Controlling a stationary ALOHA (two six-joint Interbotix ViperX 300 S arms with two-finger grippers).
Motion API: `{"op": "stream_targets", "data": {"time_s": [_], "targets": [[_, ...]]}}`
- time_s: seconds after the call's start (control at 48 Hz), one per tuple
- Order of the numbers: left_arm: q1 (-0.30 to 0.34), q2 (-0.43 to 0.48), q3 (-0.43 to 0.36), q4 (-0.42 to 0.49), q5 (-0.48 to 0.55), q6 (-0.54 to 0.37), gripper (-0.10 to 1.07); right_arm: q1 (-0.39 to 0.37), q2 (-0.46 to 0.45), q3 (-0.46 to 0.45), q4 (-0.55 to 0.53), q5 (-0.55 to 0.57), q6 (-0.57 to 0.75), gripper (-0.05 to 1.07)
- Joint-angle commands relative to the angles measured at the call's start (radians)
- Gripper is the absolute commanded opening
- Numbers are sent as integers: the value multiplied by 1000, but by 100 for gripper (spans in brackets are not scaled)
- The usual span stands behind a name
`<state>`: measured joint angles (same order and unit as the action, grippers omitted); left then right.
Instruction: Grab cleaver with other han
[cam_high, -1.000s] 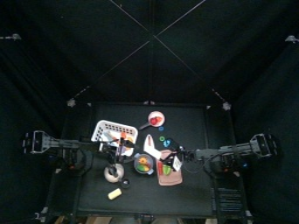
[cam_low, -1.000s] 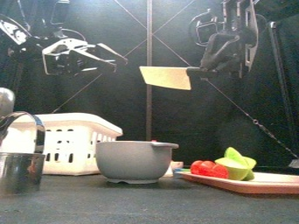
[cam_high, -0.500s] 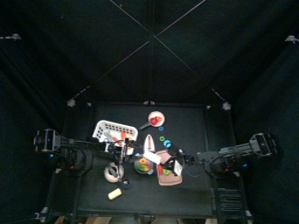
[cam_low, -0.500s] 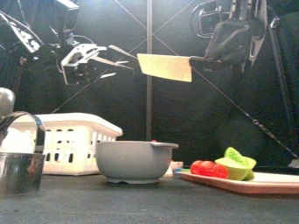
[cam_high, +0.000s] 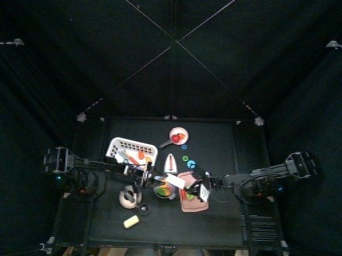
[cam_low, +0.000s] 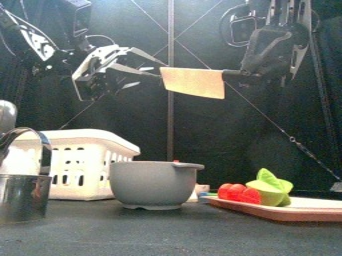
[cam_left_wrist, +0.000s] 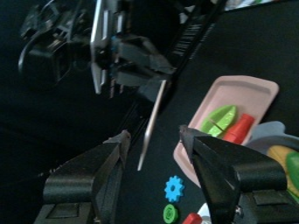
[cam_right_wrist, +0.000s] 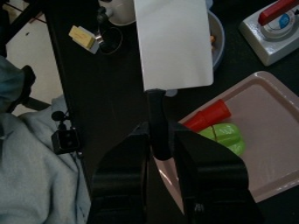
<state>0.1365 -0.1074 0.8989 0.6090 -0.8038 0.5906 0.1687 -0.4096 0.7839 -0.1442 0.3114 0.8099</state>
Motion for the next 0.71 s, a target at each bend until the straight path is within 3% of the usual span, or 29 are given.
{"op": "stream_targets", "data": {"time_s": [0.0, 0.375, 0.688], "targets": [[2, -5, -29, 37, 2, 0, 87, 3, -8, -11, 8, -9, -2, 38], [18, 41, -66, 87, 6, 2, 83, 6, 8, -5, 12, -9, 0, 38], [38, 67, -83, 109, 6, 2, 57, 14, 14, 0, 23, -9, -2, 38]]}}
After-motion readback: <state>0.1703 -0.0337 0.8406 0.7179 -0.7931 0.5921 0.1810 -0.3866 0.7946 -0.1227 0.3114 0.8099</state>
